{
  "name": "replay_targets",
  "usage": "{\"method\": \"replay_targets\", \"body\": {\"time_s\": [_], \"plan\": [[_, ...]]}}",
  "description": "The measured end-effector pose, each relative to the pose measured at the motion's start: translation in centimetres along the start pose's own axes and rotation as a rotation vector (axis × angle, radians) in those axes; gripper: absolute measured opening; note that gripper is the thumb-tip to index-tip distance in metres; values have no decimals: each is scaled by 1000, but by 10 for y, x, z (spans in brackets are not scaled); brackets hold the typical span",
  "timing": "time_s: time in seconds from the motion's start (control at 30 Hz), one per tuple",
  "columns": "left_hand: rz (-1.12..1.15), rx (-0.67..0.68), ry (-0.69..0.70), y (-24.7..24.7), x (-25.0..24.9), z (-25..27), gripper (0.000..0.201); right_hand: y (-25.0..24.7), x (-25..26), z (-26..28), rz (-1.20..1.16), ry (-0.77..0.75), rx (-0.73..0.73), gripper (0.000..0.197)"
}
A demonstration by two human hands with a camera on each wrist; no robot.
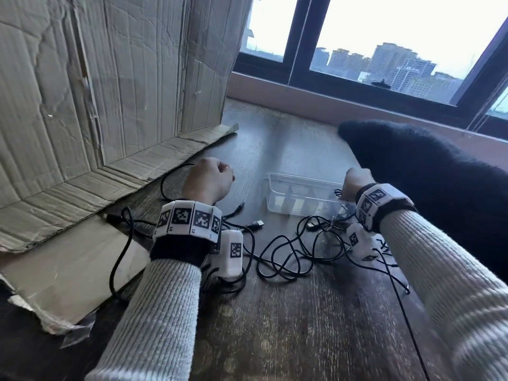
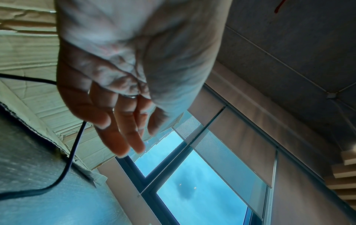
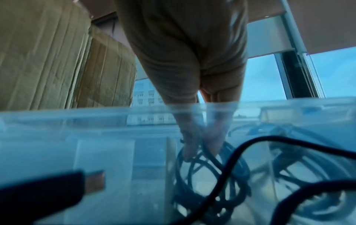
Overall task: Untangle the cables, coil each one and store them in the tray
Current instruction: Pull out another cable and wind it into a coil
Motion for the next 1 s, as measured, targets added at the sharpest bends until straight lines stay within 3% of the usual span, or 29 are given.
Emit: {"method": "replay_targets", "body": {"time_s": [0.07,0.2,0.5,0.77,1.0], "plan": [[-3,1,-3,0,1,0,25,3,-2,-3,-116,35,-67,35],[-18,-4,0,0,1,0,23,10,-9,-10,-100,0,-28,44],[4,-24,4,0,1,-1,25,-4,-3,-3,-15,-82,96,25],[10,-37,34,-3,-3,1,20,1,2,2,7,-63,-12,32],[15,-43,32,-3,-1,-1,12,11,-2,-1,-49,-162,131,24]]}}
Point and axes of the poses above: each hand's wrist, its own z-axis away from the middle knuckle, its own y-axis out of the palm, x = y × z, the point moved 4 cm from there along -z, towards the middle knuckle, and after that the axes turned 2 degrees about z, right-handed, at the moved point
